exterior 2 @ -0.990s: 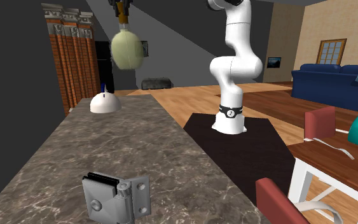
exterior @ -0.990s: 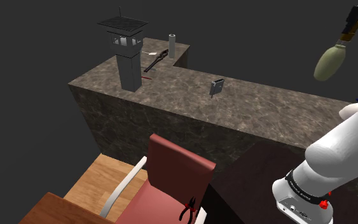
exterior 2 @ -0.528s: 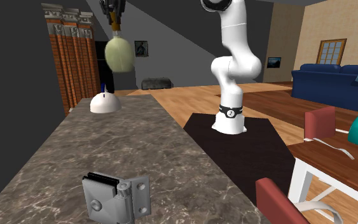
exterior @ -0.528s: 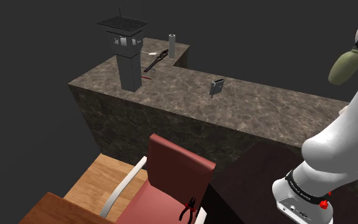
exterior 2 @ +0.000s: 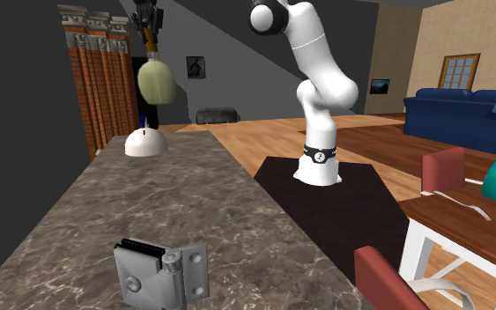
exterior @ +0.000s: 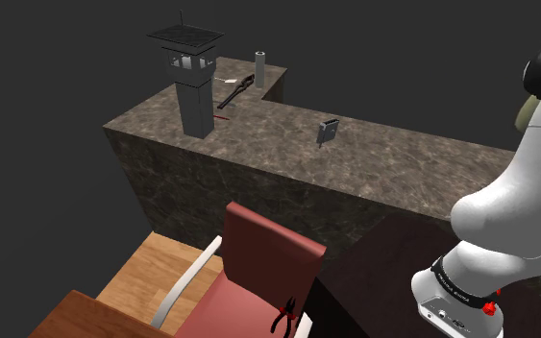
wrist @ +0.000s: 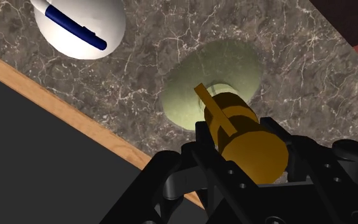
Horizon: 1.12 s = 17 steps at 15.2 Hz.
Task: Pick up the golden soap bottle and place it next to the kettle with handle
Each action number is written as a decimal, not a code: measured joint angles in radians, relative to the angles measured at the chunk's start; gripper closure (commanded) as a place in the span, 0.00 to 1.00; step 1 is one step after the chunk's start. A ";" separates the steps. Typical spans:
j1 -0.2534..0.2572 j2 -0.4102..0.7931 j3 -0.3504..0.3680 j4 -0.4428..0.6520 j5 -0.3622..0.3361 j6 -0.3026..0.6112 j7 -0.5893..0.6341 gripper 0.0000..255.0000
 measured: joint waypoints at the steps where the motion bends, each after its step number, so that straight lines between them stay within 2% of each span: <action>1: 0.014 -0.009 -0.004 -0.034 -0.008 0.022 -0.004 1.00; 4: 0.075 -0.056 -0.020 -0.160 -0.046 0.100 -0.012 1.00; 9: 0.145 -0.107 -0.033 -0.311 -0.087 0.203 -0.007 1.00; 17: 0.199 -0.143 -0.038 -0.471 -0.115 0.331 -0.006 1.00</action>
